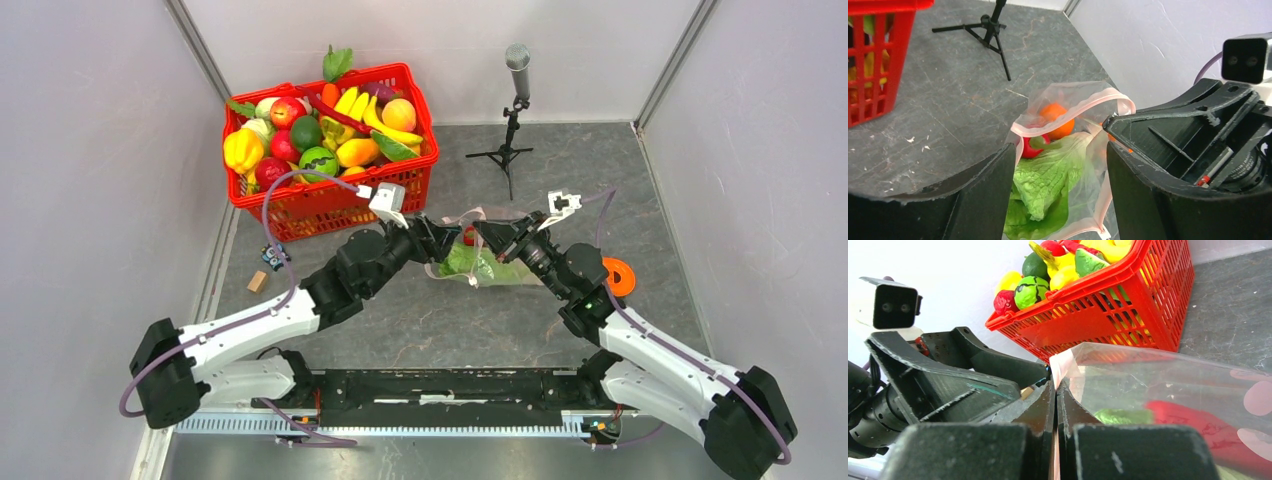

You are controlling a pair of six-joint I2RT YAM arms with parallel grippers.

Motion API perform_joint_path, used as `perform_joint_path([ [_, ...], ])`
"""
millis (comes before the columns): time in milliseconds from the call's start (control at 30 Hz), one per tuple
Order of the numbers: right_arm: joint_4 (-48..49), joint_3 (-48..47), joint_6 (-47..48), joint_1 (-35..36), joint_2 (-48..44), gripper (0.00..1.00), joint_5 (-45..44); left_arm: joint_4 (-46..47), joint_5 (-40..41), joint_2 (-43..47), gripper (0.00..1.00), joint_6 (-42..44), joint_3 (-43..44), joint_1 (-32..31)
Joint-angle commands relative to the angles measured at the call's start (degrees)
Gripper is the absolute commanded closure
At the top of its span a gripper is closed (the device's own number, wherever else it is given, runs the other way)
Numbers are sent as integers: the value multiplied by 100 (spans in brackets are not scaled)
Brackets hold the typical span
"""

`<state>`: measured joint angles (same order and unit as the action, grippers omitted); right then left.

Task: Place the food in the zip-top bag and seal the zipper
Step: Place the fake vegetable in the zipper food storage bag, then pick up the fake fruit from the bin.

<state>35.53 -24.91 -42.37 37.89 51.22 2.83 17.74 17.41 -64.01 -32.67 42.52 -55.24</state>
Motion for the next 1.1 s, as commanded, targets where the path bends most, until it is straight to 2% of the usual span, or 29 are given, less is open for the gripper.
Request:
perform_joint_path([
  [0,333,-49,-33,17,-146,100,-99,-110,181,389,27,510,82,-20],
  [133,516,-55,45,17,-139,100,101,-313,221,573,27,879,123,-20],
  [233,2216,13,-65,18,-177,100,1384,-697,621,694,24,1026,258,-11],
  [300,1816,-313,152,24,-254,100,1494,-912,937,793,20,1241,368,-8],
  [333,1124,-535,402,23,-287,100,1342,-989,1151,831,19,1382,439,-8],
  [367,533,-678,723,25,-289,100,1070,-1064,1277,855,18,1540,513,0],
  [433,-203,-683,725,17,-242,100,401,-1291,1570,852,16,1876,755,27],
  [467,-429,-636,666,18,-240,100,28,-1455,1728,856,15,1966,927,52],
  [567,-278,-261,564,17,-333,100,-372,-1858,1819,819,9,2260,1358,203],
  [700,-286,-283,807,17,-655,100,-548,-2259,1618,706,6,2431,1850,548],
  [800,-615,-546,1208,22,-930,100,-618,-2395,1347,608,1,2470,2127,1034],
  [933,-967,-781,1501,25,-1167,100,-721,-2770,-102,204,1,2055,2736,2064],
  [1067,-1150,-923,1681,26,-1107,100,-620,-3228,-939,-651,2,1900,3539,2509],
])
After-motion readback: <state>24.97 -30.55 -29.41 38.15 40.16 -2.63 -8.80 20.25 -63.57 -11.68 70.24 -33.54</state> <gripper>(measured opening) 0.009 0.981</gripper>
